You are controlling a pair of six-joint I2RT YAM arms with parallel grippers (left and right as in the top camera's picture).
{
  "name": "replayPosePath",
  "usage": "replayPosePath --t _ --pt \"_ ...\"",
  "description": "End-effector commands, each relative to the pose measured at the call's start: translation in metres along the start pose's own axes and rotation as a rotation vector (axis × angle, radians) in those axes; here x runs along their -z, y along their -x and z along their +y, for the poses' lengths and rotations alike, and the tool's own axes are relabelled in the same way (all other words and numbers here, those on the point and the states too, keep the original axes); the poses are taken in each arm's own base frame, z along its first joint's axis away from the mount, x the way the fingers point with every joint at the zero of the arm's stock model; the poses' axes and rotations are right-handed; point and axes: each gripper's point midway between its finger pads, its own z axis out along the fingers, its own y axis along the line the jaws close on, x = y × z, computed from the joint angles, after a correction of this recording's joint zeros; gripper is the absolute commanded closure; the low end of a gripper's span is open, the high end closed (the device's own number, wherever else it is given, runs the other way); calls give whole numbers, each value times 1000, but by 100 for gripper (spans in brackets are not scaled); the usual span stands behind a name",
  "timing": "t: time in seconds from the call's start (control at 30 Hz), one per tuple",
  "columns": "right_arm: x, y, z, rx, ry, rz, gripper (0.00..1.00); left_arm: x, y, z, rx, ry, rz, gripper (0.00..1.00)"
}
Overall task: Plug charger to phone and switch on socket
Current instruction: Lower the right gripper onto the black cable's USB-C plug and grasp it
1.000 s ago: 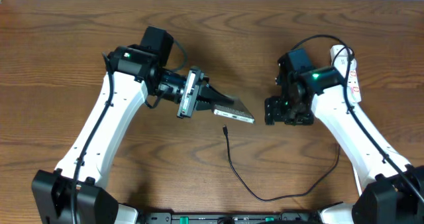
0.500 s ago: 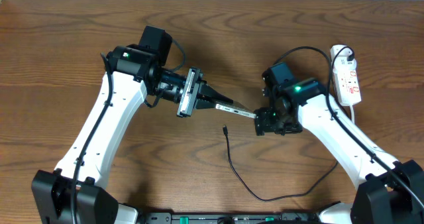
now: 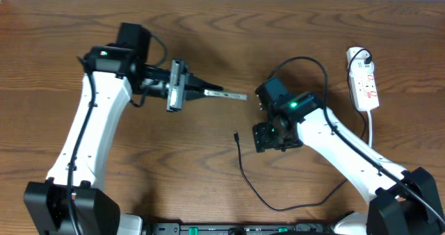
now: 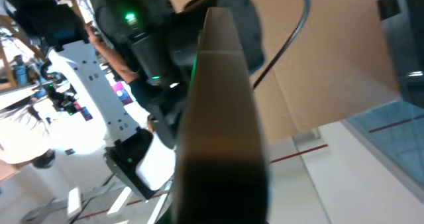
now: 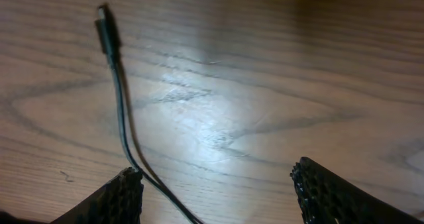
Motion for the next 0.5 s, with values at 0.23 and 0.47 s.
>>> replayPosePath --t 0.23,0.47 --pt "-28 3 48 154 45 -140 50 11 -15 -9 -32 -49 39 93" --pt "-31 13 56 188 26 -226 59 41 -5 -22 -38 -138 -8 93"
